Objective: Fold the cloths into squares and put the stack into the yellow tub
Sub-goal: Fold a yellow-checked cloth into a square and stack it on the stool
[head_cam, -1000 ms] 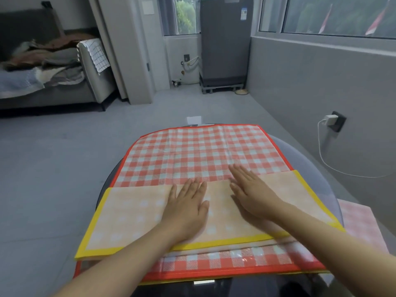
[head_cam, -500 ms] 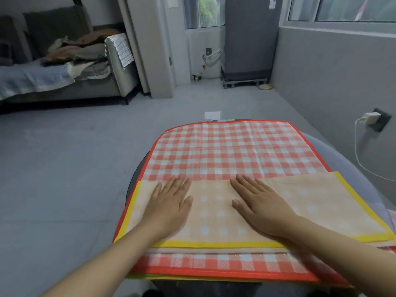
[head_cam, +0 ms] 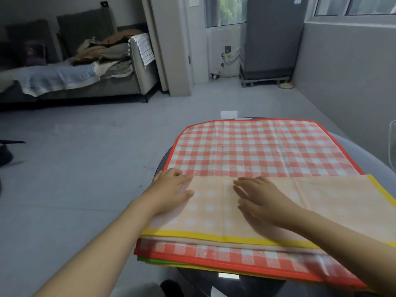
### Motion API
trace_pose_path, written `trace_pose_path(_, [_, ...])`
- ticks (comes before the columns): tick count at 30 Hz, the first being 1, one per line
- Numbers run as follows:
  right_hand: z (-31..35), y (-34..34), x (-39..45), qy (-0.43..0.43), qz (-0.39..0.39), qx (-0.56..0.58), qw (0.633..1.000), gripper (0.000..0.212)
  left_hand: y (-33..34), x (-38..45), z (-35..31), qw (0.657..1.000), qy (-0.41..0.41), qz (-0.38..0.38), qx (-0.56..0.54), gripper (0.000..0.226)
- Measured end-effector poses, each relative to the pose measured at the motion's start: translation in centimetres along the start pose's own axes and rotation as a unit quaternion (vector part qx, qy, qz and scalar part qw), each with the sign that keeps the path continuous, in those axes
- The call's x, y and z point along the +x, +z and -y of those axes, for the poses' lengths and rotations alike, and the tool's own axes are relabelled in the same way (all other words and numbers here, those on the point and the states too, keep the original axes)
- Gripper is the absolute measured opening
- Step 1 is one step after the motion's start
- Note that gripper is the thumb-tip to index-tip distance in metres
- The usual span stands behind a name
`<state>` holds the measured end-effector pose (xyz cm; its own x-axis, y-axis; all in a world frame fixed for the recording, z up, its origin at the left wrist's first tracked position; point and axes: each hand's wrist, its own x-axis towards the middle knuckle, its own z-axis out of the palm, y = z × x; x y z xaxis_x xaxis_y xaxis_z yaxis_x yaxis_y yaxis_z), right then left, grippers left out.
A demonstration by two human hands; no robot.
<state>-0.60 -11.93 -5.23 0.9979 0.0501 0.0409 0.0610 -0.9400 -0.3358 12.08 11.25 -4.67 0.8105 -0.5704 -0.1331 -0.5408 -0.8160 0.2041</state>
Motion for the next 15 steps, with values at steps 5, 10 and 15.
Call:
trace_pose_path(5, [1.3, 1.1, 0.5, -0.004, 0.016, -0.003, 1.0, 0.081, -0.6, 0.3, 0.4, 0.999, -0.005, -0.045, -0.023, 0.065])
trace_pose_path(10, [1.5, 1.2, 0.3, -0.006, 0.069, -0.023, 0.997, 0.091, -0.9, 0.5, 0.5, 0.995, -0.044, -0.078, -0.044, 0.069])
trace_pose_path(15, [1.9, 1.2, -0.1, 0.001, 0.096, -0.027, 0.995, 0.095, -1.1, 0.4, 0.7, 0.967, -0.081, -0.121, -0.208, 0.051])
